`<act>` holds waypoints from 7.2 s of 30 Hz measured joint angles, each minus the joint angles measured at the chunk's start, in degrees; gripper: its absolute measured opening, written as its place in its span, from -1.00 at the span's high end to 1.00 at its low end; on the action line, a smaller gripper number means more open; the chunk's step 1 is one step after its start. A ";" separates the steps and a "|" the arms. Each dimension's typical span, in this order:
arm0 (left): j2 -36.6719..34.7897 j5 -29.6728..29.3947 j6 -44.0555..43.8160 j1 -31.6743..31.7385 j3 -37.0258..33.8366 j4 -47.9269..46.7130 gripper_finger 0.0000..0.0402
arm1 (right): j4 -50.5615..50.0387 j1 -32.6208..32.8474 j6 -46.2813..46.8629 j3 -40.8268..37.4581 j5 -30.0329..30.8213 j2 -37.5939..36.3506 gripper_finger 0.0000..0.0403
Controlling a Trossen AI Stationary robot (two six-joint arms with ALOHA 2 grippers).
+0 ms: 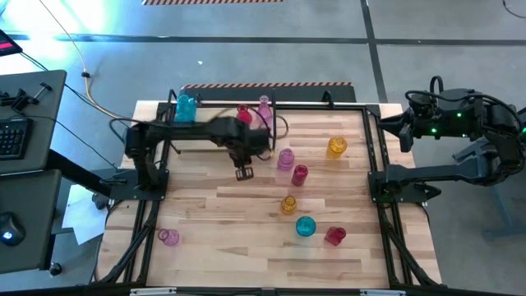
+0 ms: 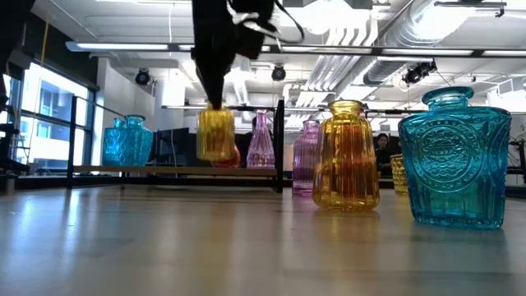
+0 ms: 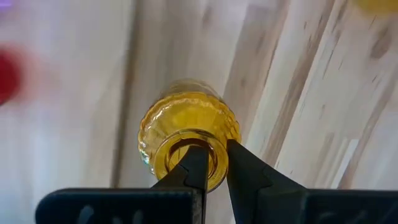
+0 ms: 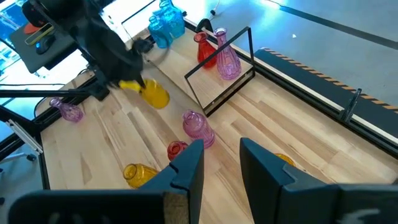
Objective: Sort vases onto shelf
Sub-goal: Put the middle yellow vase on the shelf, then put the bottom purple vase on the shelf aligned with the other purple vase
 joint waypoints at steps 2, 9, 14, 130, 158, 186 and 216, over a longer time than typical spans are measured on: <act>-2.40 -1.59 -0.57 0.93 0.07 -0.39 0.88 | 0.00 -0.01 0.00 0.00 0.04 0.00 0.57; -7.28 -7.79 0.13 7.95 0.09 -2.46 0.88 | 1.43 0.00 0.01 0.00 0.05 0.02 0.57; -7.21 -8.41 3.66 14.34 0.11 -5.73 0.88 | 1.42 0.00 0.88 0.00 0.04 0.00 0.57; -26.30 -4.95 -0.92 32.85 -21.00 18.78 0.88 | 0.61 0.01 3.66 -0.02 1.49 0.09 0.57; -15.00 -3.59 3.81 36.22 -19.26 16.01 0.87 | 0.61 0.01 3.52 -0.02 1.55 0.11 0.57; -12.49 2.21 3.35 38.27 -19.19 15.92 0.75 | 0.63 -0.01 4.08 -0.02 1.57 0.11 0.57; -12.51 1.65 3.71 38.22 -15.50 11.63 0.41 | 0.64 0.01 3.74 -0.02 1.39 0.11 0.57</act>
